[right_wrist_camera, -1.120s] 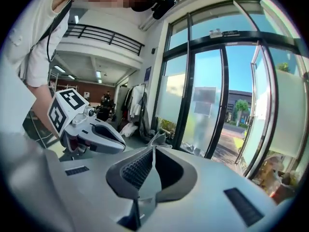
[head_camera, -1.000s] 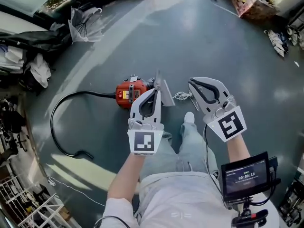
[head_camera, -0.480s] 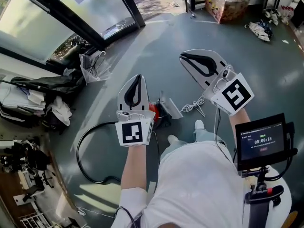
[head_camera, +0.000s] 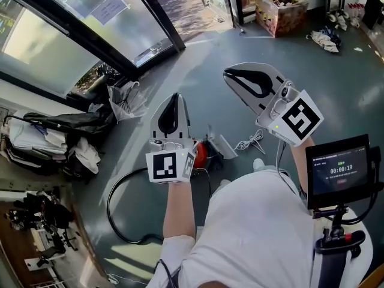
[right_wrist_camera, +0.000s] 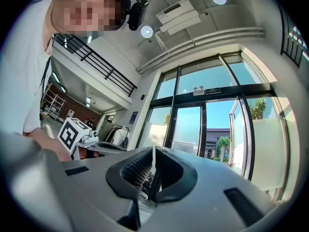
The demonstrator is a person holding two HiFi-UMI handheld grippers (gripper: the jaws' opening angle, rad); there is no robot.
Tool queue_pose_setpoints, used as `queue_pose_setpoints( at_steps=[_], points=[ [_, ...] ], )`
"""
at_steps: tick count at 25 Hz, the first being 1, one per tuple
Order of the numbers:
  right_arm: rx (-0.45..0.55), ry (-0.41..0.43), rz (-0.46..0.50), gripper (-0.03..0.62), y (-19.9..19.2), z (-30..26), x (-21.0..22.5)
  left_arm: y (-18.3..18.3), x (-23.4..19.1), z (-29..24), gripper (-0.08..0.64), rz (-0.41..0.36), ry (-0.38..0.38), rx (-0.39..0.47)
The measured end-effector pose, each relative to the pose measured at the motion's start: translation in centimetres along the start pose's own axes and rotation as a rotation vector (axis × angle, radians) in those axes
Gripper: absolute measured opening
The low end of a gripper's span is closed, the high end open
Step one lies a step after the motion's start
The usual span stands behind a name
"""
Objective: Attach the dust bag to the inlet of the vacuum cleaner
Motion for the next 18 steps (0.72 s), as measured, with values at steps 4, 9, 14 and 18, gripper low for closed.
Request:
queue_pose_setpoints(
  at_steps=[4,9,14,18],
  points=[
    [-0.021,0.01,0.014,0.021,0.1,-0.6,-0.4,0.4,-0.2,-0.4,0.012,0.002,-0.006,0.001],
    [-0.017,0.018,-0.022,0.021,0.3,-0.2,-0.3,0.5,0.8,-0.6,0.012,0.009,-0.016,-0.009],
    [-0.027,0.023,-0.012,0.02,-1.3,-0.2,-0.6,-0.9,0.6,-0.5,0.012,0.007,-0.015,-0.02],
    [-0.029,0.016,-0.009,0.02,-1.3,-0.9,-0.2,-0.3,0.1,-0.9,0.012,-0.001,-0.022,-0.013]
  ],
)
Point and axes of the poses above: the fingertips, and each gripper's own axes: z backward along the fingers, x to its right, y out of its top, the point moved 4 cm from there along z, backward along the fingers, and after that the axes turned 8 degrees about x, right-handed, at the moved point
